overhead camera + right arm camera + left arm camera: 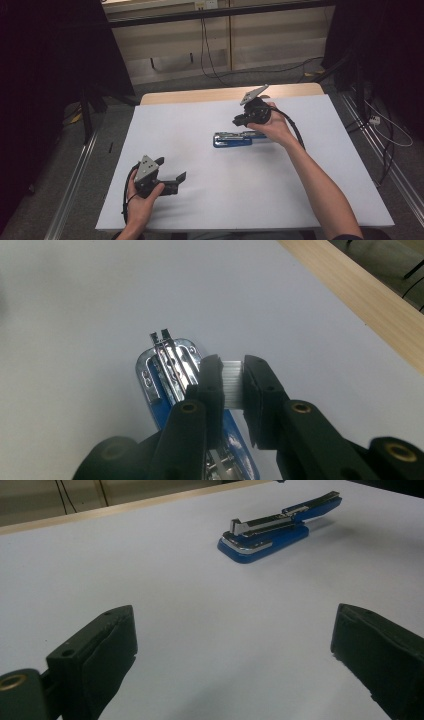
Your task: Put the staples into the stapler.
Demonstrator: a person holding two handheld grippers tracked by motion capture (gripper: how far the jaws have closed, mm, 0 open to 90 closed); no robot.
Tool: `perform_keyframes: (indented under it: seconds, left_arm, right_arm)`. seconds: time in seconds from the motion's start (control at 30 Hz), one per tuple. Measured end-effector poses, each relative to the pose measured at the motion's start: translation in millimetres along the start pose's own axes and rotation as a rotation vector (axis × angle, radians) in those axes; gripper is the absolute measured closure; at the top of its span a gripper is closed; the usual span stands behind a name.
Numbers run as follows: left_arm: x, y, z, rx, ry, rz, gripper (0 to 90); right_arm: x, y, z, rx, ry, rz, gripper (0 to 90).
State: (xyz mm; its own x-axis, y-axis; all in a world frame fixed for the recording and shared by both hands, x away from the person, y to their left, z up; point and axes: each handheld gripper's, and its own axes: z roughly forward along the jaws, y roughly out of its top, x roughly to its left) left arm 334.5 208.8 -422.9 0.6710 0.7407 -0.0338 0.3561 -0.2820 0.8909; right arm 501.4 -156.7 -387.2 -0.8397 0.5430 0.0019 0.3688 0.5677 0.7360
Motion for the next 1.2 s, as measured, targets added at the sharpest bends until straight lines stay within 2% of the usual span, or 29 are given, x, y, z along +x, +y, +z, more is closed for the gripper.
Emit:
perform_keyframes:
  seconds: [0.17,0.23,0.53,0.87,1.2]
  left_arm:
    - [-0.9,-0.1,2.2,0.012,-0.005,0.01,4.8]
    - [-0.2,-0.2,2.9,0.016,-0.002,0.013,4.8]
    - [0.0,-0.4,3.6,0.015,-0.003,0.005,4.8]
    - [0.2,0.1,2.0,0.011,-0.001,0.009,4.8]
    - [0.0,0.2,1.6,0.005,0.0,0.002,4.8]
  right_arm:
    - [4.5,2.3,3.3,-0.004,0.012,-0.014,79.2]
    - [5.4,3.4,4.3,-0.013,0.018,-0.004,79.2]
    - [11.6,11.6,11.2,-0.017,0.031,-0.015,79.2]
    - [18.6,17.8,17.4,-0.01,0.044,-0.069,79.2]
    - [24.5,20.6,27.6,0.001,0.066,-0.083,79.2]
